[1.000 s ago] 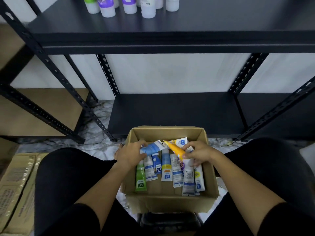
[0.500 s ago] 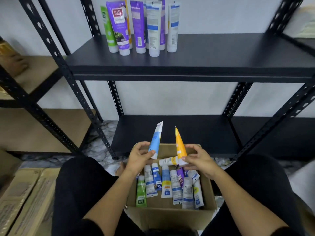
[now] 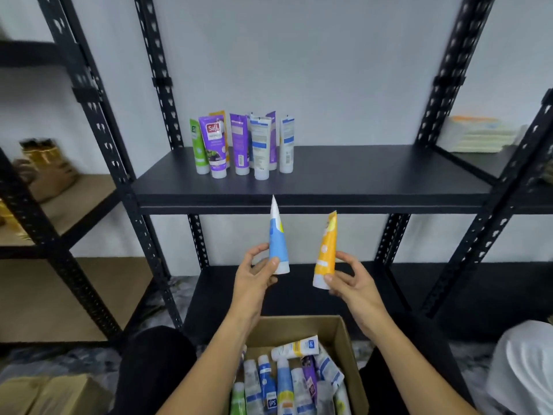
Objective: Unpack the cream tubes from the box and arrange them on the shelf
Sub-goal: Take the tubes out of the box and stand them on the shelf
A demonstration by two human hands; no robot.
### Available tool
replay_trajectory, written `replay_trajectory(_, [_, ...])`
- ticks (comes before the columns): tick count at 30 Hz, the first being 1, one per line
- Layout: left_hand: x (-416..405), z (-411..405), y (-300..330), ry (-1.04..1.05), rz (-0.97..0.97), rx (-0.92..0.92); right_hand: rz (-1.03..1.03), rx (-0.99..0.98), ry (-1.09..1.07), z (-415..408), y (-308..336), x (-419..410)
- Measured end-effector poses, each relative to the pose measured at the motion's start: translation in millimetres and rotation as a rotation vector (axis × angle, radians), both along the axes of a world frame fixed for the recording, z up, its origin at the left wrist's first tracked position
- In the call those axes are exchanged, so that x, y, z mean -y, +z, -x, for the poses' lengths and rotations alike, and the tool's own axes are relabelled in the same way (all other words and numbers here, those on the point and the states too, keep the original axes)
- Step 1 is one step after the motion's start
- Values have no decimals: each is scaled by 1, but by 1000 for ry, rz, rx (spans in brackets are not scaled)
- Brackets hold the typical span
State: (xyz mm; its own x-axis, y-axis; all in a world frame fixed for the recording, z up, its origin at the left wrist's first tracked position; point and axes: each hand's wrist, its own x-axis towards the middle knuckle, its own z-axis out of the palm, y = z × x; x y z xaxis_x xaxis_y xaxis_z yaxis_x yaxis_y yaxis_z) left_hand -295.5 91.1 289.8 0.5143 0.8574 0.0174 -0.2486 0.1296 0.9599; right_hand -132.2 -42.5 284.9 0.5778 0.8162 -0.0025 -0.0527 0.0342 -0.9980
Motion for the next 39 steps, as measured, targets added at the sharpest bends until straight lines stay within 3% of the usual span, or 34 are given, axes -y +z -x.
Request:
replay_trajectory(13, [-40,-63,112,5,-265,61,-218,162,-61,-42,118,-43])
replay_trajectory(19, [-73,-97,148,37,-427,-16,-254,246,-114,-70,152,-74])
replay_trajectory(29, [-126,-147,135,187,-642,-357,-207,342,-202,-112,161,-117])
replay_trajectory(39, [-143,-171,113,225,-743,-514,-146,390,-219,-139,148,-152])
